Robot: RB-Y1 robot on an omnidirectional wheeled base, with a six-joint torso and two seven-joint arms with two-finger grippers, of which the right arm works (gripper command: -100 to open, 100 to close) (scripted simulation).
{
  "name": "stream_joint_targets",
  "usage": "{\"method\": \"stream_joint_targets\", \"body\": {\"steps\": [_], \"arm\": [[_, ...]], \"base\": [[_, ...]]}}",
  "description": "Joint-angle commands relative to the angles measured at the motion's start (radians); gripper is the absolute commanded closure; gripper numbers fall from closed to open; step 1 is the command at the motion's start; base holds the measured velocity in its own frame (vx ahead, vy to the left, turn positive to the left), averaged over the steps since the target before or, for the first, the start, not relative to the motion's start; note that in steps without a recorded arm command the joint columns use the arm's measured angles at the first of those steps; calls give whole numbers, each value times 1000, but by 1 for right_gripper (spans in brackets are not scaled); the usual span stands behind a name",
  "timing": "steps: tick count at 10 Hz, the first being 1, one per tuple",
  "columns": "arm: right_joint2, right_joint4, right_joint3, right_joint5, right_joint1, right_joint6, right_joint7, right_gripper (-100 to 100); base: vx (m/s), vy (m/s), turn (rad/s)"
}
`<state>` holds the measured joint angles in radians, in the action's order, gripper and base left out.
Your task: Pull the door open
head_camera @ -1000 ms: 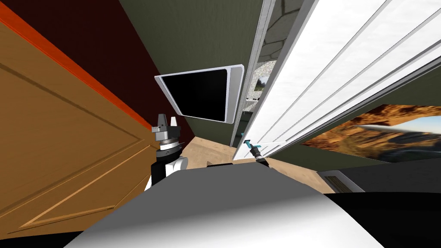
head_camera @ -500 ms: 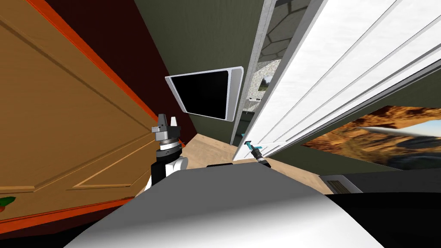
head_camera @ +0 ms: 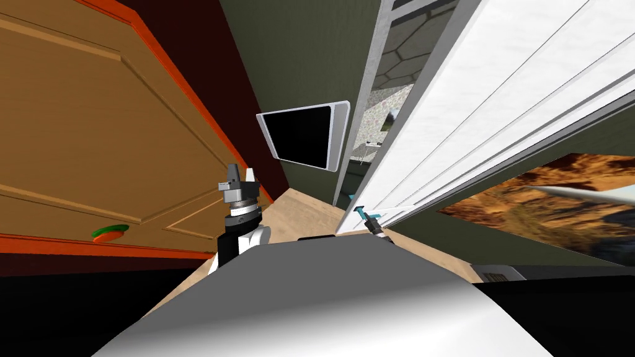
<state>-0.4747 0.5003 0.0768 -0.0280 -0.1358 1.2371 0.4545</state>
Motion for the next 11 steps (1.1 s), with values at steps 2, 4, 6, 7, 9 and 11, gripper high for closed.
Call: {"method": "stream_joint_targets", "body": {"steps": [2, 4, 6, 7, 9, 11], "arm": [[-12, 6, 0, -2, -12, 29, 8, 100], [-12, -14, 0, -2, -12, 29, 8, 100], [-13, -10, 5, 0, -23, 31, 11, 100], [-2, 14, 11, 0, -19, 6, -1, 100], [8, 37, 15, -1, -15, -21, -13, 100], [25, 75, 23, -3, -9, -63, -32, 100]], "base": [[-181, -70, 110], [-25, 15, -20], [-61, -25, 107], [-135, -47, 83], [-232, -50, 87], [-204, -64, 60]]}}
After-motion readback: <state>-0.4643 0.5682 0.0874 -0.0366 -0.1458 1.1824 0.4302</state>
